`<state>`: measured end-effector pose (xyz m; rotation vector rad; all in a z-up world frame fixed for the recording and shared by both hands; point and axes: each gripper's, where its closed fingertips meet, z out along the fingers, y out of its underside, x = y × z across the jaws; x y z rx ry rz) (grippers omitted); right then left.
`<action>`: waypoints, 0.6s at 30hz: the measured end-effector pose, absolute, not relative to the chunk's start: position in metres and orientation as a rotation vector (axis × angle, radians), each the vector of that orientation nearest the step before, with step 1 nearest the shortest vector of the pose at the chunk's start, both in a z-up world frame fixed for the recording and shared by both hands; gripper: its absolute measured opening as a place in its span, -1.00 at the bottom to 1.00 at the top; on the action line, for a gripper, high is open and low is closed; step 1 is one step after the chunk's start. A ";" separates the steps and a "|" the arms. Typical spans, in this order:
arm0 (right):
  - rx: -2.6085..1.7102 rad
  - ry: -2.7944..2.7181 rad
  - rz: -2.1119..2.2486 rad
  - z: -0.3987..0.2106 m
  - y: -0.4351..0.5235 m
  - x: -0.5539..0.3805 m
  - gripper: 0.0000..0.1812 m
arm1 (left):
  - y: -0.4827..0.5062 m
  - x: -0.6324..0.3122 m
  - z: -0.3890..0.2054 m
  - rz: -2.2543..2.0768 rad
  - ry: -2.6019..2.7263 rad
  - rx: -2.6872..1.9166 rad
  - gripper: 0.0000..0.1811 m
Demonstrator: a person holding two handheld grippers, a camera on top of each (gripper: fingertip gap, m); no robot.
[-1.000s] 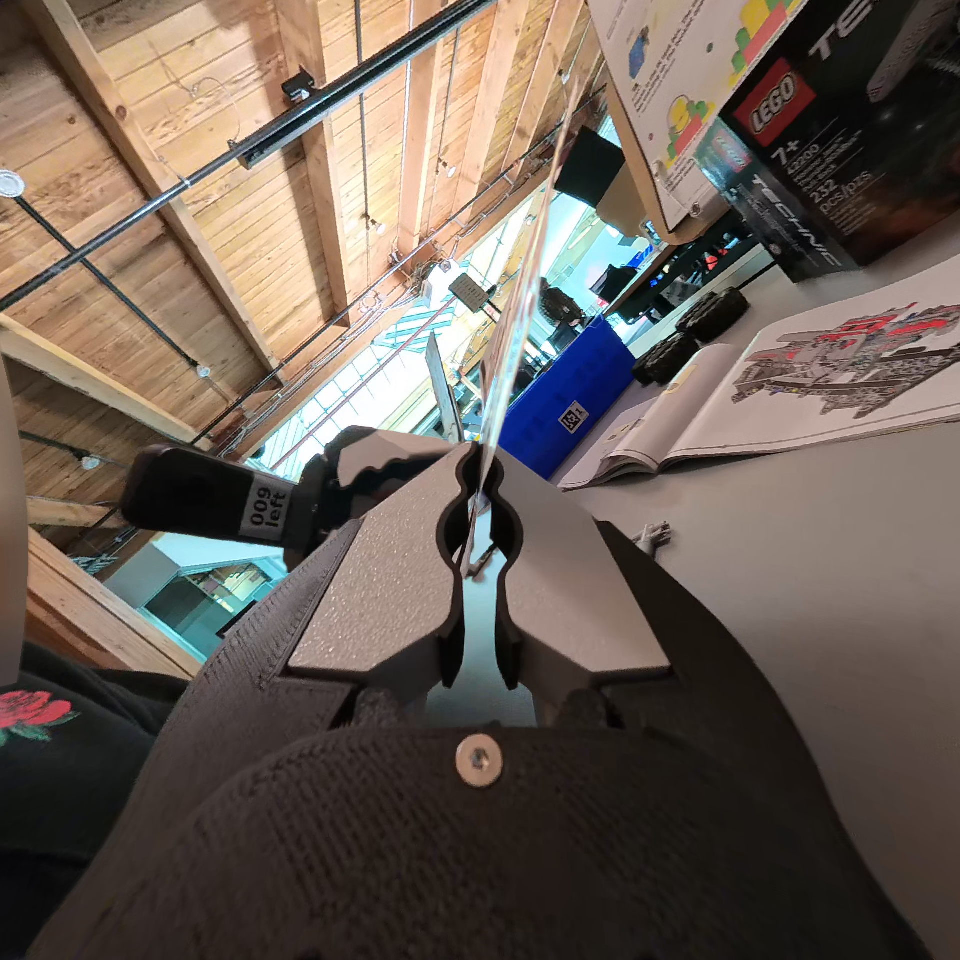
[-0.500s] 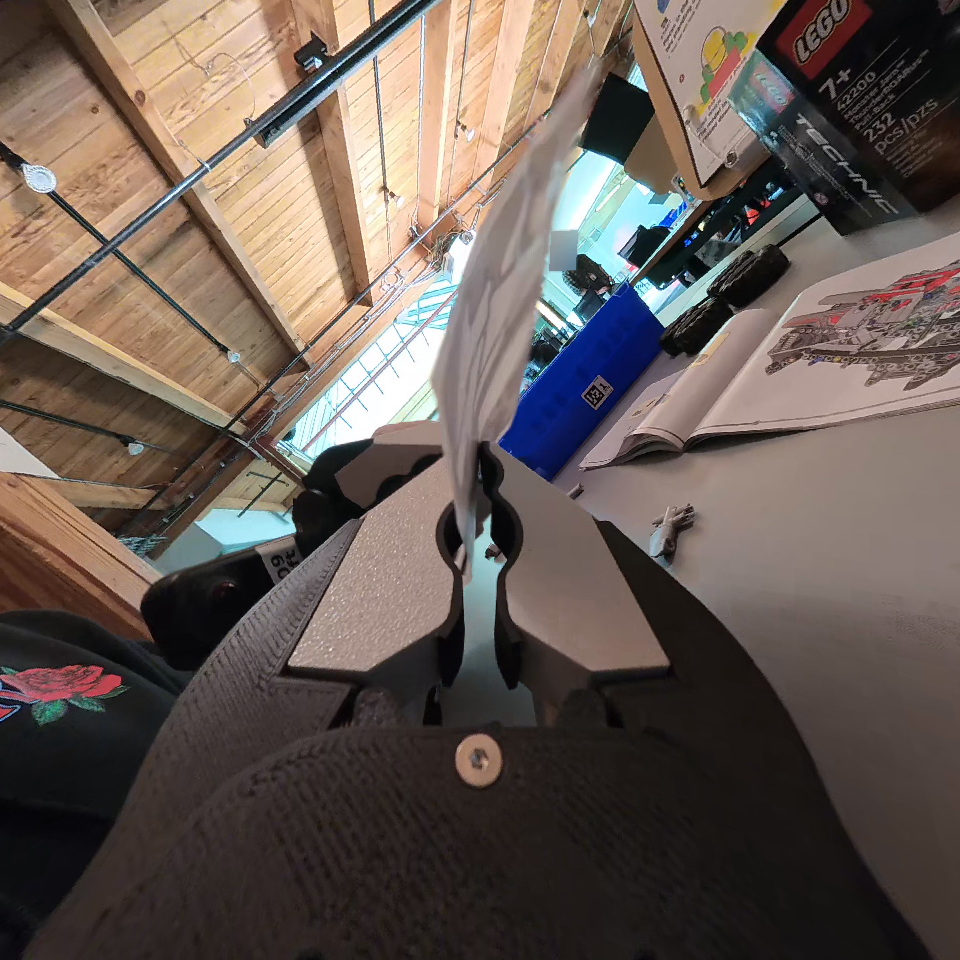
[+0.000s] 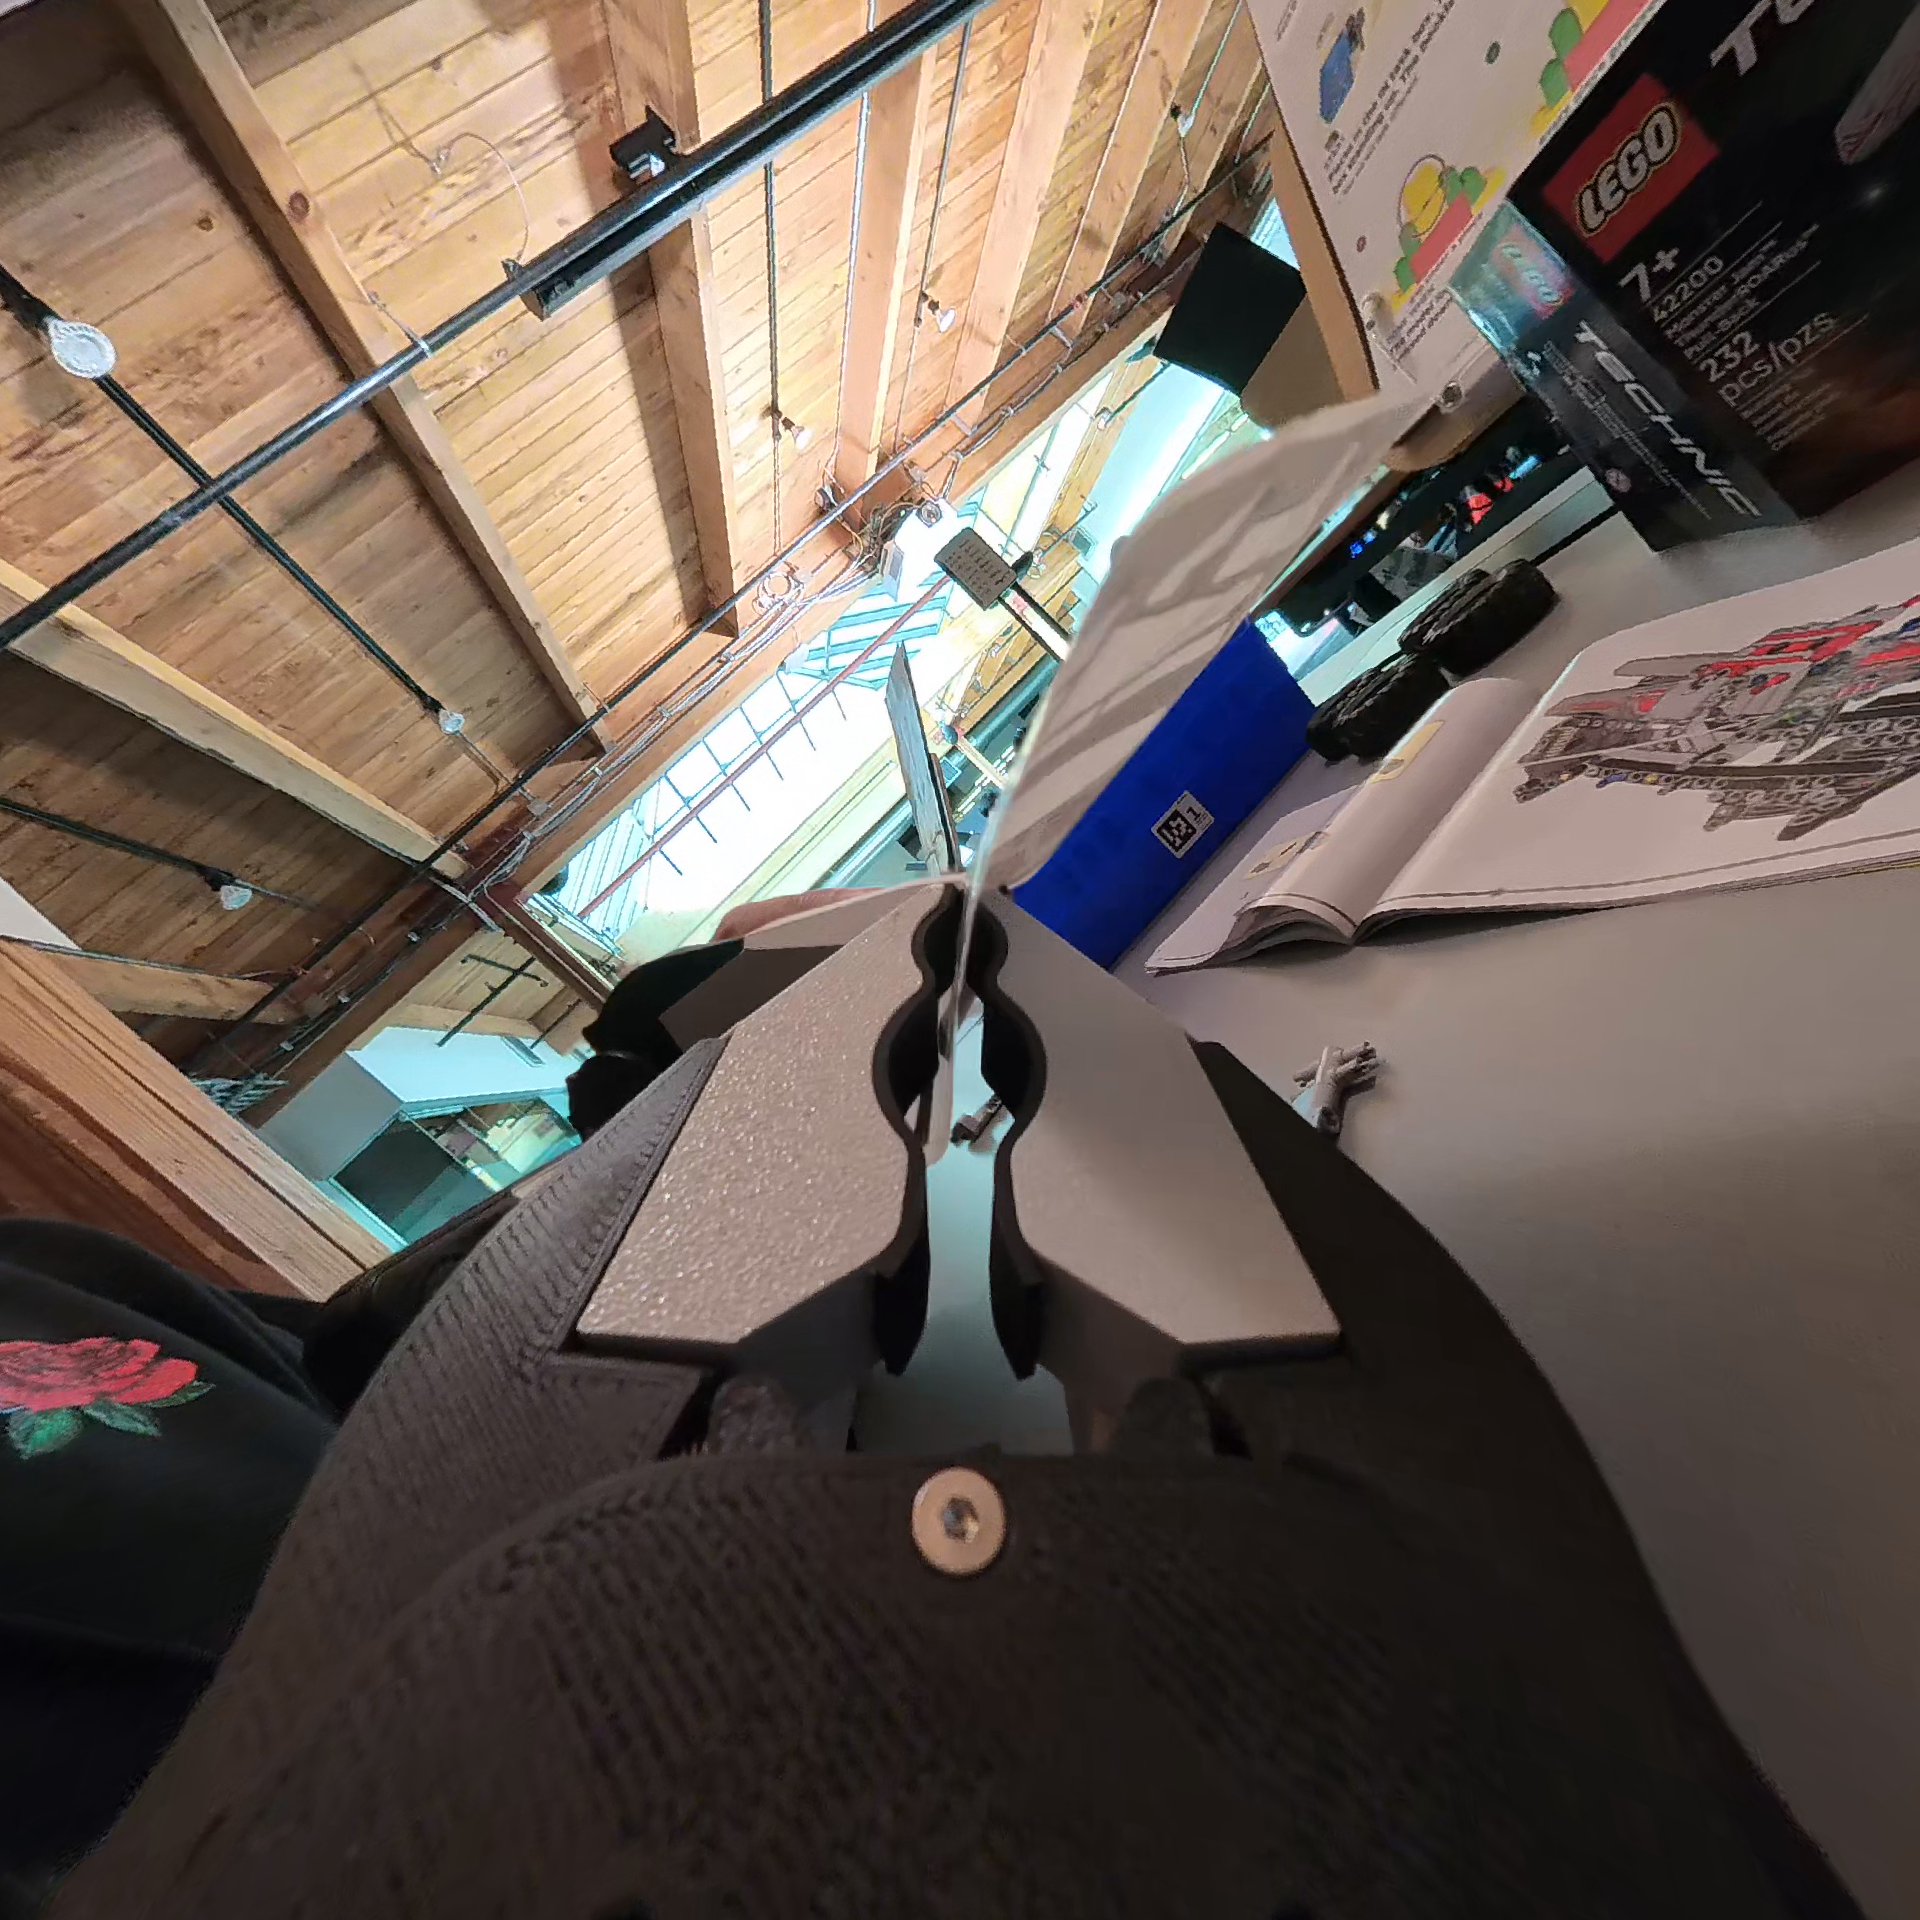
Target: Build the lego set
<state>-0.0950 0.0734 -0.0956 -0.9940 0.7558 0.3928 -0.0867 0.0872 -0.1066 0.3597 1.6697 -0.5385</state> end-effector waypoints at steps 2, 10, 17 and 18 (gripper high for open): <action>-1.010 0.759 0.386 -0.097 0.075 -0.095 -1.00 | 0.091 -0.088 -0.113 -0.632 1.774 0.297 -0.82; -1.023 0.786 0.339 -0.100 0.075 -0.092 -1.00 | 0.080 -0.117 -0.083 -1.335 2.056 -0.070 -0.68; -1.051 0.741 0.318 -0.098 0.078 -0.099 -1.00 | 0.078 -0.112 -0.095 -1.373 2.172 -0.188 -0.65; -1.047 0.731 0.323 -0.096 0.078 -0.100 -1.00 | 0.078 -0.114 -0.098 -1.362 2.191 -0.182 -0.65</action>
